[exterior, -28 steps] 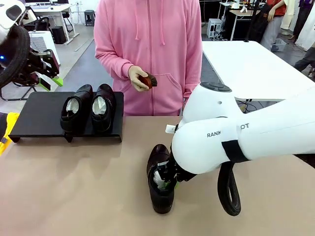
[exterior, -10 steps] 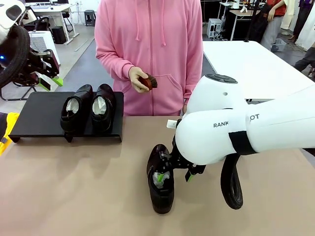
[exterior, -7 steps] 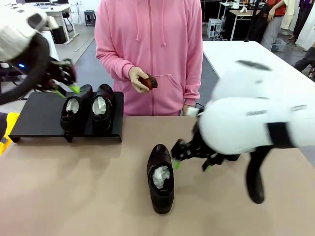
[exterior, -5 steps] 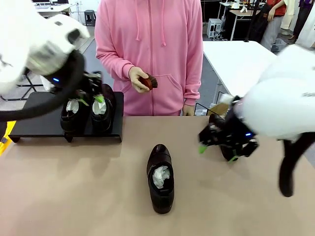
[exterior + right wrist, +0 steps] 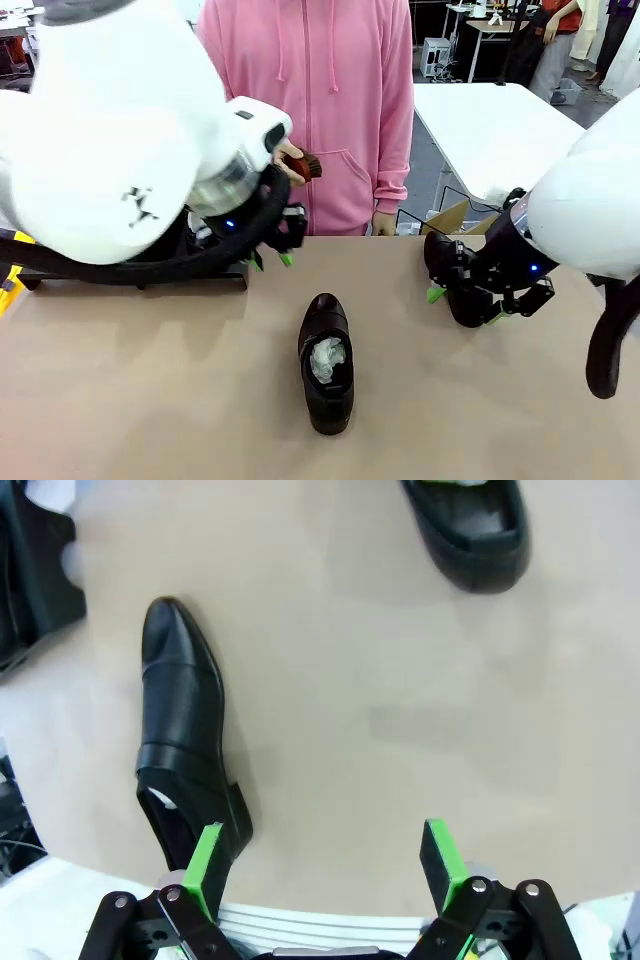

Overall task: Organize the shoes by placing them on the stand.
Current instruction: Place the Shoe from the middle of the table onto the Shoes Stand.

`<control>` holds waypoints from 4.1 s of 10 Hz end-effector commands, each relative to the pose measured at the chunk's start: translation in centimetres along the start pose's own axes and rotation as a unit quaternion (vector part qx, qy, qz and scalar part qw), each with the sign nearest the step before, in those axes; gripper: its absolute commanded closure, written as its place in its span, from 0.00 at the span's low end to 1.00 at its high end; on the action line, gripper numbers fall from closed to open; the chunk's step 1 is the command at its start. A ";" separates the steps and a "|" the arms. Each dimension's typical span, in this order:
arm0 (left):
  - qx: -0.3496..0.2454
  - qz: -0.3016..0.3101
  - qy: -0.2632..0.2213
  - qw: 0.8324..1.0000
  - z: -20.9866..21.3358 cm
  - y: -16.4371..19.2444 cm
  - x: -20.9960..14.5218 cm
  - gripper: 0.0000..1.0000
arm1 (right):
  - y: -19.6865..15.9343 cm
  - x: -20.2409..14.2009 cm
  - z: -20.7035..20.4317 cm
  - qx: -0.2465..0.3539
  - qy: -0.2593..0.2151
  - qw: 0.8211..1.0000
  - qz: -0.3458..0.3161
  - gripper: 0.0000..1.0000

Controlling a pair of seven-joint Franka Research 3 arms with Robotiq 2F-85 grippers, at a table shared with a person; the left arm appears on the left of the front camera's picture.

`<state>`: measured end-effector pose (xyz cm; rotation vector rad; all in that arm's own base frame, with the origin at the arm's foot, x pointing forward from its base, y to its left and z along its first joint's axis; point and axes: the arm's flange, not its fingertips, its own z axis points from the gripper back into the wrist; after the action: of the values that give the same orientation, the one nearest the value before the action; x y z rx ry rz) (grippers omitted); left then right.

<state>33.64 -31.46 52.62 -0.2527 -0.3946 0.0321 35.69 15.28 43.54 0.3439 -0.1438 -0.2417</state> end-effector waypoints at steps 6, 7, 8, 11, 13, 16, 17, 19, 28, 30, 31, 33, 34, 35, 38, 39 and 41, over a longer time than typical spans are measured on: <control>-0.032 0.068 0.182 0.980 -9.9 -5.9 -4.2 0.60 | 0.1 0.3 -0.1 0.007 0.004 1.000 0.000 0.00; -0.029 0.057 0.192 0.979 -10.8 -6.2 -4.9 0.60 | 0.1 0.3 -0.1 0.007 0.004 1.000 0.000 0.00; -0.022 0.049 0.196 0.979 -11.6 -6.6 -5.3 0.60 | 0.1 0.3 -0.1 0.007 0.004 1.000 0.000 0.00; 0.004 0.037 0.181 0.983 -13.2 -6.8 -5.7 0.60 | 0.1 0.3 -0.1 0.007 0.004 1.000 0.000 0.00; 0.014 0.022 0.165 0.986 -13.6 -7.0 -5.5 0.60 | 0.1 0.3 -0.1 0.007 0.004 1.000 0.000 0.00; -0.019 0.009 0.172 0.985 -14.1 -6.8 -4.7 0.60 | 0.1 0.3 -0.1 0.007 0.004 1.000 0.000 0.00; -0.028 0.001 0.170 0.985 -14.4 -6.8 -4.4 0.60 | 0.1 0.3 -0.1 0.007 0.004 1.000 0.000 0.00; -0.012 -0.011 0.170 0.985 -15.1 -6.7 -4.1 0.60 | 0.1 0.3 -0.1 0.007 0.004 1.000 0.000 0.00; 0.017 -0.051 0.206 0.977 -17.8 -7.3 -4.6 0.60 | 0.1 0.3 -0.1 0.007 0.004 1.000 0.000 0.00; 0.017 -0.052 0.207 0.977 -17.8 -7.4 -4.6 0.60 | 0.1 0.3 -0.1 0.007 0.004 1.000 0.000 0.00; 0.019 -0.055 0.207 0.977 -18.0 -7.6 -4.6 0.60 | 0.1 0.3 -0.1 0.007 0.004 1.000 0.000 0.00; 0.026 -0.059 0.211 0.975 -18.5 -7.9 -5.0 0.60 | 0.1 0.3 -0.1 0.007 0.004 1.000 0.000 0.00; 0.034 -0.063 0.207 0.976 -18.6 -7.9 -5.0 0.60 | 0.1 0.3 -0.1 0.007 0.004 1.000 0.000 0.00; 0.051 -0.064 0.204 0.976 -18.6 -7.8 -5.0 0.62 | 0.1 0.3 -0.1 0.007 0.004 1.000 0.000 0.00; 0.059 -0.064 0.196 0.977 -19.0 -7.9 -4.9 0.97 | 0.1 0.3 -0.1 0.007 0.004 1.000 0.000 0.00; 0.060 -0.064 0.197 0.976 -19.2 -8.0 -5.0 1.00 | 0.1 0.3 -0.1 0.007 0.004 1.000 0.000 0.00; 0.059 -0.062 0.204 0.975 -19.6 -8.1 -5.0 1.00 | 0.1 0.3 -0.1 0.007 0.004 1.000 0.000 0.00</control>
<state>35.84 -43.96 35.82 -0.1393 0.0046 -0.1349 35.71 15.30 43.48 0.3434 -0.1421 -0.2414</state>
